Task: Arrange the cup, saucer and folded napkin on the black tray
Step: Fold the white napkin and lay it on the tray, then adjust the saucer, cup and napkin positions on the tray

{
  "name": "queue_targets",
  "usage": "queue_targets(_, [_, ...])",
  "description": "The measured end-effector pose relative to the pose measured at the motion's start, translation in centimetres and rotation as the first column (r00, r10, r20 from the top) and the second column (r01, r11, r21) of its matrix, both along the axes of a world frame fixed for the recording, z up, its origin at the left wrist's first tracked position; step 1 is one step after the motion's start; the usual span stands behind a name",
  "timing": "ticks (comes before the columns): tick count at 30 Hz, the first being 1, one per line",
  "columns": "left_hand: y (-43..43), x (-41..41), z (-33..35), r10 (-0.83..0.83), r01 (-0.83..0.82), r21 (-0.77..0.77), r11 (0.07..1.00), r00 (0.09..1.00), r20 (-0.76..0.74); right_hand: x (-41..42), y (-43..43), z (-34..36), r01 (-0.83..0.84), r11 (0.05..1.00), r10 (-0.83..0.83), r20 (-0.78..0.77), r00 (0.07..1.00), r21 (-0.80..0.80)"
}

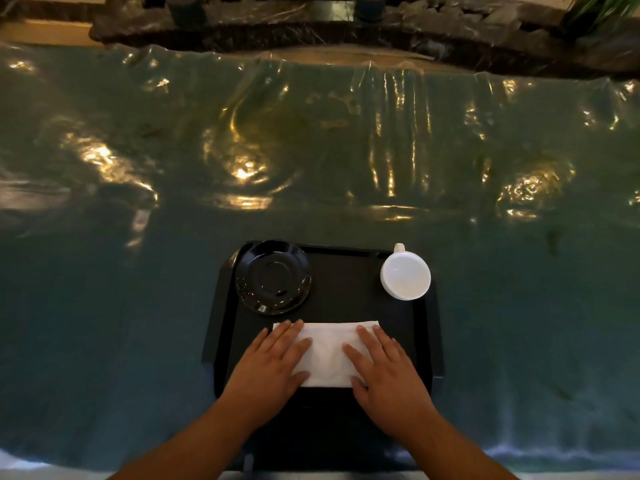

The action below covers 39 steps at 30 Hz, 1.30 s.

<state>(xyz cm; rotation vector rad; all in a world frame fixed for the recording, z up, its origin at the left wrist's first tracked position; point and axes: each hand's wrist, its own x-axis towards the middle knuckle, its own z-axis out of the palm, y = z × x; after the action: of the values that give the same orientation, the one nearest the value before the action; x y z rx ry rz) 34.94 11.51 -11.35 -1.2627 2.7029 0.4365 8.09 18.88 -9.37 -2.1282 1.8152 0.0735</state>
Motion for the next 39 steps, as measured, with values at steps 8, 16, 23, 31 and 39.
queue_targets(8, [-0.3, 0.6, -1.3, -0.061, 0.061, -0.063, 0.996, 0.998, 0.006, -0.1, -0.2, -0.1, 0.015, 1.000, -0.015, 0.024, 1.000, -0.003])
queue_targets(16, [-0.4, 0.4, -1.2, -0.057, 0.058, -0.075, 0.995, 0.998, 0.020, 0.1, -0.6, 0.3, 0.019, 0.999, -0.019, -0.003, 1.000, 0.044])
queue_targets(23, [0.3, -0.8, -1.0, -0.138, 0.121, -0.165, 0.979, 0.986, -0.093, 0.4, -0.9, 0.9, 0.034, 0.998, -0.035, 0.004, 0.999, 0.049])
queue_targets(31, [-0.5, -0.1, -1.4, -0.135, 0.116, -0.105, 0.988, 0.971, -0.198, 0.5, -1.1, 1.5, 0.055, 0.994, -0.052, -0.032, 0.998, 0.092])
queue_targets(39, [-4.7, 0.8, 2.7, 0.131, -0.171, -0.129, 0.977, 0.954, -0.271, 2.9, -5.2, 4.4, 0.078, 0.995, -0.080, 0.030, 0.996, 0.055])
